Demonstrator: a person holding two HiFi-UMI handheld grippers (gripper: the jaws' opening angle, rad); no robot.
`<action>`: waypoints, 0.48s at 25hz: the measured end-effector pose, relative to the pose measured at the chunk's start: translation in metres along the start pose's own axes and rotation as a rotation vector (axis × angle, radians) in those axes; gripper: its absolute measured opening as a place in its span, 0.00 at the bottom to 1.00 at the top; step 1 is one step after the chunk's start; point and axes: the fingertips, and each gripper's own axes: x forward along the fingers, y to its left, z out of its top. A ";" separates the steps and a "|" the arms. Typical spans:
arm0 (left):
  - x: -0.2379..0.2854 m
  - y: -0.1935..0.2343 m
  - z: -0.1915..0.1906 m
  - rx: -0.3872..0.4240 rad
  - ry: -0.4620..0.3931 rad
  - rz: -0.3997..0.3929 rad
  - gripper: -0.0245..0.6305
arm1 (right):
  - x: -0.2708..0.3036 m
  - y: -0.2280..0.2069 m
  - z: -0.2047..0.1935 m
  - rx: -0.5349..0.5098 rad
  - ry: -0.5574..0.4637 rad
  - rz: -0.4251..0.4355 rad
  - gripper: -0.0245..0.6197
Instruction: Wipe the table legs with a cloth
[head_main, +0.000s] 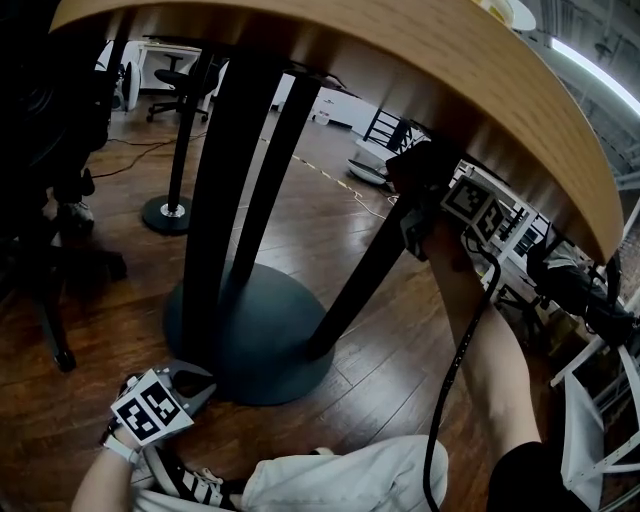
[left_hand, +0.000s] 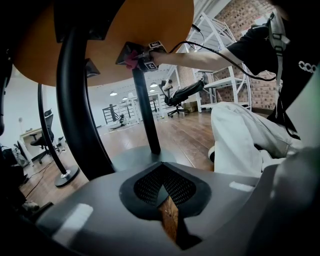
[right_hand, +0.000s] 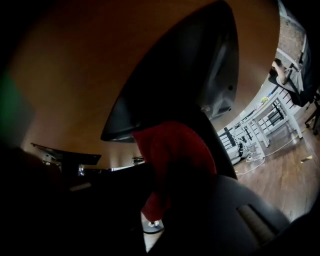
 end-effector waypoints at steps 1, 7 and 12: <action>0.000 0.001 -0.002 0.000 0.001 0.000 0.03 | 0.000 -0.001 -0.005 0.005 -0.006 0.002 0.11; 0.004 0.003 -0.010 0.001 0.006 -0.002 0.03 | 0.003 -0.006 -0.047 0.003 0.029 -0.007 0.11; 0.003 0.002 -0.007 0.001 0.011 -0.003 0.03 | -0.005 -0.017 -0.086 0.020 0.079 -0.029 0.11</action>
